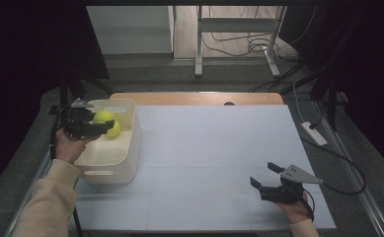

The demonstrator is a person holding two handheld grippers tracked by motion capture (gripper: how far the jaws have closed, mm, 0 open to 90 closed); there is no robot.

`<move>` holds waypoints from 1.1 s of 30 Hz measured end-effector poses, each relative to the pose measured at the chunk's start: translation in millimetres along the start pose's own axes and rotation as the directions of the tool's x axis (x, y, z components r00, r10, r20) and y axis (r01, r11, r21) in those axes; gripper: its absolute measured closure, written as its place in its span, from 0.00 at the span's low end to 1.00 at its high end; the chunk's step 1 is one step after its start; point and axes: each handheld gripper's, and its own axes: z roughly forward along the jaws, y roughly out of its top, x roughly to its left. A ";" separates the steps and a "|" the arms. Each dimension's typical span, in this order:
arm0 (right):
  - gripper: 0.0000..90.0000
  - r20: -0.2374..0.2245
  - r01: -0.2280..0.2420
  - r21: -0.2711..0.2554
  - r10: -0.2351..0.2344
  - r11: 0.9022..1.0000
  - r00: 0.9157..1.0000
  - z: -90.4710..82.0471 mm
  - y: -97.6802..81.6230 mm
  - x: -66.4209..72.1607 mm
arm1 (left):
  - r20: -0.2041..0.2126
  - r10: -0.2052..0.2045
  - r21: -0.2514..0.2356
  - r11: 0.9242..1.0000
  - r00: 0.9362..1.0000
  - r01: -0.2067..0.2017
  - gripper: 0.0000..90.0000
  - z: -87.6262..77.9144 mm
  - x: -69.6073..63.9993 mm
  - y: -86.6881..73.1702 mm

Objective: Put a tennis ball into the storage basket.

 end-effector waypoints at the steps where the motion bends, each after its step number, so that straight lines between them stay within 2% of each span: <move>1: 0.13 -0.002 -0.001 -0.001 0.001 1.000 1.000 0.1 0.0 0.1 | 0.001 -0.001 0.007 1.000 1.000 0.001 0.30 0.6 0.6 -0.3; 8: 0.13 0.000 0.002 0.001 -0.002 1.000 1.000 0.5 0.1 0.6 | -0.005 0.001 0.036 0.999 1.000 -0.001 0.30 2.4 2.9 0.4; 24: 0.13 0.000 0.001 0.002 -0.001 1.000 1.000 0.4 -0.1 0.2 | -0.026 -0.026 0.027 0.999 0.999 0.027 0.29 0.8 9.2 -3.0; 25: 0.13 0.000 0.001 0.003 -0.001 1.000 1.000 0.3 -0.1 0.1 | -0.028 -0.029 0.023 0.999 0.999 0.030 0.28 0.7 9.6 -3.2; 26: 0.13 -0.001 0.000 0.000 0.000 1.000 1.000 0.2 -0.2 -0.1 | -0.027 -0.048 0.004 0.999 0.998 0.048 0.25 -1.4 11.1 -2.7; 27: 0.13 0.002 -0.002 -0.001 0.002 1.000 1.000 -0.3 -0.2 -0.5 | -0.021 -0.060 -0.012 0.998 0.998 0.060 0.19 -3.2 11.9 -2.4; 29: 0.13 0.003 -0.002 -0.001 0.002 1.000 1.000 -0.5 -0.5 -0.9 | -0.004 -0.079 -0.045 0.996 0.997 0.078 0.14 -6.9 12.4 -2.2; 32: 0.13 0.003 -0.001 0.000 0.001 1.000 1.000 -0.8 -0.8 -1.2 | 0.014 -0.084 -0.092 0.992 0.996 0.085 0.07 -12.7 10.0 -2.4; 33: 0.13 0.003 -0.001 0.000 0.001 1.000 1.000 -0.8 -0.8 -1.2 | 0.014 -0.084 -0.092 0.992 0.996 0.085 0.06 -12.7 10.0 -2.4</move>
